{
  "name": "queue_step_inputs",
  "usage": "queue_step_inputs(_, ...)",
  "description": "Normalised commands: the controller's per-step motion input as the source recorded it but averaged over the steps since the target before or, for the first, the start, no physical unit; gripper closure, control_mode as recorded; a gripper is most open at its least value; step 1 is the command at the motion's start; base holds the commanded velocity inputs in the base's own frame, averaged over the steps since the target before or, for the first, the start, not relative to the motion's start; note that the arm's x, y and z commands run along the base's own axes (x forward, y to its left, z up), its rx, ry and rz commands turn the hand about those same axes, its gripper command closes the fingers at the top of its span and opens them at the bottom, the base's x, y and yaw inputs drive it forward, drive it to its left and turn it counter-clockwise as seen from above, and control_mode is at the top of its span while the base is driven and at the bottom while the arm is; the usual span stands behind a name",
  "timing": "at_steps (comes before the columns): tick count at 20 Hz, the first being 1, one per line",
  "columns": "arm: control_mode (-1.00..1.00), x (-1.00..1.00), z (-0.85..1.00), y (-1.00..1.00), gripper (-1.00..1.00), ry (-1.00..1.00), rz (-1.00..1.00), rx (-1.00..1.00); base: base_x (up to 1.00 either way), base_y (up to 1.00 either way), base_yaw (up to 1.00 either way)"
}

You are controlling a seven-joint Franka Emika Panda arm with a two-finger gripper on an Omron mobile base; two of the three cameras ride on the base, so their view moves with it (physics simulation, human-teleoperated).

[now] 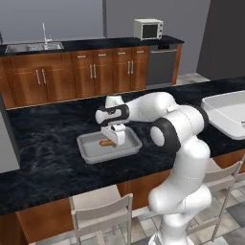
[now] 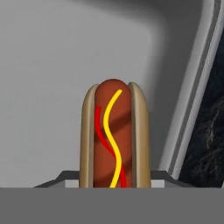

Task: Place the cold items (kiwi and pear) from the fridge in one tupperware on the dining counter. Place the warm items (hot dog and kebab skewer) in the stove area in another tupperware.

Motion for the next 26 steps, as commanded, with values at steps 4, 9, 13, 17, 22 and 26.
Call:
queue_step_inputs(4,-1.0,0.26,-0.3,0.02,1.0,0.0,0.0,0.0,0.0,0.0,0.0)
queue_step_inputs(9,-1.0,0.15,-0.31,0.02,1.0,0.0,0.0,0.0,0.0,0.0,0.0)
queue_step_inputs(13,-1.0,0.1,-0.29,0.03,1.0,0.0,0.0,0.0,0.0,0.0,0.0)
queue_step_inputs(17,-1.0,0.05,-0.28,0.04,-1.0,0.0,-0.01,0.0,0.0,0.0,0.0)
queue_step_inputs(22,-1.0,0.0,-0.13,0.06,-1.0,-0.03,-0.03,0.0,0.0,0.0,0.0)
queue_step_inputs(26,-1.0,-0.13,0.0,0.0,-1.0,-0.07,-0.04,0.0,0.0,0.0,0.0)
